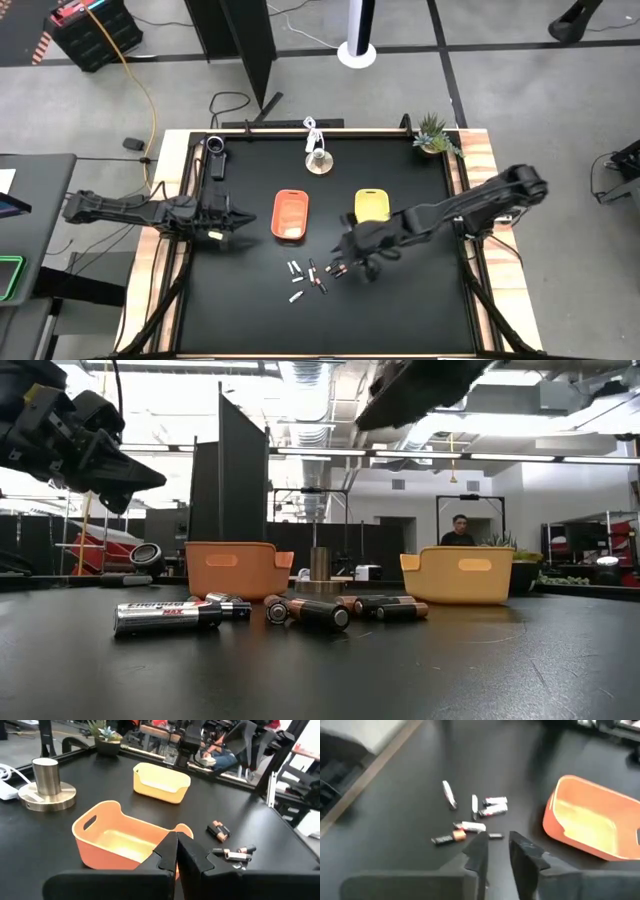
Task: Sort batteries
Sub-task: Put the black battery into the yellow bin
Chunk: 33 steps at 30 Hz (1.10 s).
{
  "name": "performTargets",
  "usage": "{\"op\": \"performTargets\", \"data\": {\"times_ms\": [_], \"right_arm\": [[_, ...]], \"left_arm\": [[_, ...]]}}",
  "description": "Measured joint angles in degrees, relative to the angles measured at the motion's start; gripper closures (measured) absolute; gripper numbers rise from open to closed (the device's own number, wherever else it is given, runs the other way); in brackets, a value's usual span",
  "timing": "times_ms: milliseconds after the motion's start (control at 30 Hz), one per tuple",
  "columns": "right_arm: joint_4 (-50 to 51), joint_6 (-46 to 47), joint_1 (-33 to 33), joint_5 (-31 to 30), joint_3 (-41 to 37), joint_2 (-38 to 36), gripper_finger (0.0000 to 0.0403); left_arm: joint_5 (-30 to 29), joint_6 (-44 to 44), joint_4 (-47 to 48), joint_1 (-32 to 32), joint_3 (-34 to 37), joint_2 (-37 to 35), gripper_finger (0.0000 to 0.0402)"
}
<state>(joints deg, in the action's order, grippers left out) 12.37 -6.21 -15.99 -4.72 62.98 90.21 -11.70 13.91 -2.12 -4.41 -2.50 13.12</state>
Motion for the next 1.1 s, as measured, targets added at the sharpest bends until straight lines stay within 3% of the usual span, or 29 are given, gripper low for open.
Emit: {"op": "performTargets", "data": {"times_ms": [267,533,1100], "right_arm": [[14.75,-2.02,-1.04,-3.19,13.49,14.48,0.023],[21.99,-3.73,0.07,-3.6,18.99,22.87,0.0216],[24.98,-4.36,0.77,-3.3,19.37,25.36,0.0216]], "left_arm": [[1.26,-1.88,0.14,-0.08,0.0,1.22,0.0333],[4.55,-3.49,-0.77,-0.08,0.02,1.23,0.0325],[3.9,-6.62,-2.46,-0.06,0.02,1.23,0.0292]]}}
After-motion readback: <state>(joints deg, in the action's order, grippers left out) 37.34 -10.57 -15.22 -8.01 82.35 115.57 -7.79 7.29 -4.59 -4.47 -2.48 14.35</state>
